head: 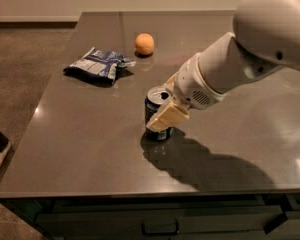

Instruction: Knock pepsi can over

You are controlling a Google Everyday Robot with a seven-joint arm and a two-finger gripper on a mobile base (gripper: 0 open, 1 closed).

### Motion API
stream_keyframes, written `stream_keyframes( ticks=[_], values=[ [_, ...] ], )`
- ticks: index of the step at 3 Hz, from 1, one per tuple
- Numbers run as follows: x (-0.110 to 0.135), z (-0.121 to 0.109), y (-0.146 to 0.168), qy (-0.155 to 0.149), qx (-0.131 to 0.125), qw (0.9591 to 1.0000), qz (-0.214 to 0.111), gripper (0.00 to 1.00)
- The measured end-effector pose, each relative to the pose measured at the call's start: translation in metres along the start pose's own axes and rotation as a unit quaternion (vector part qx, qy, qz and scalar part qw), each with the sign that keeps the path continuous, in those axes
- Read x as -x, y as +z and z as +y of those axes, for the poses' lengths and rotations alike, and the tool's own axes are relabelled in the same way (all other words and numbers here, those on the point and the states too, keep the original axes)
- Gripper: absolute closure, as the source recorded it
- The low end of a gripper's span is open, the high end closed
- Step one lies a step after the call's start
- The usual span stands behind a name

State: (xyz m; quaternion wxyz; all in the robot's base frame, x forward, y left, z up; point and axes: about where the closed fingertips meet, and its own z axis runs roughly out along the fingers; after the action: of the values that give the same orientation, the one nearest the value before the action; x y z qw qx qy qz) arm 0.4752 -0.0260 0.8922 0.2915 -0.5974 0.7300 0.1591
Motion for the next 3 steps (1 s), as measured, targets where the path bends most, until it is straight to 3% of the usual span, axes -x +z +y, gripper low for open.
stream_keyframes(
  ticks=[2,3],
  values=[
    [0.001,-0.012,-0.015,0.007,0.009,0.9999,-0.006,0.88],
    [0.004,-0.031,-0.032,0.005,0.002,1.0000,0.008,1.00]
  ],
)
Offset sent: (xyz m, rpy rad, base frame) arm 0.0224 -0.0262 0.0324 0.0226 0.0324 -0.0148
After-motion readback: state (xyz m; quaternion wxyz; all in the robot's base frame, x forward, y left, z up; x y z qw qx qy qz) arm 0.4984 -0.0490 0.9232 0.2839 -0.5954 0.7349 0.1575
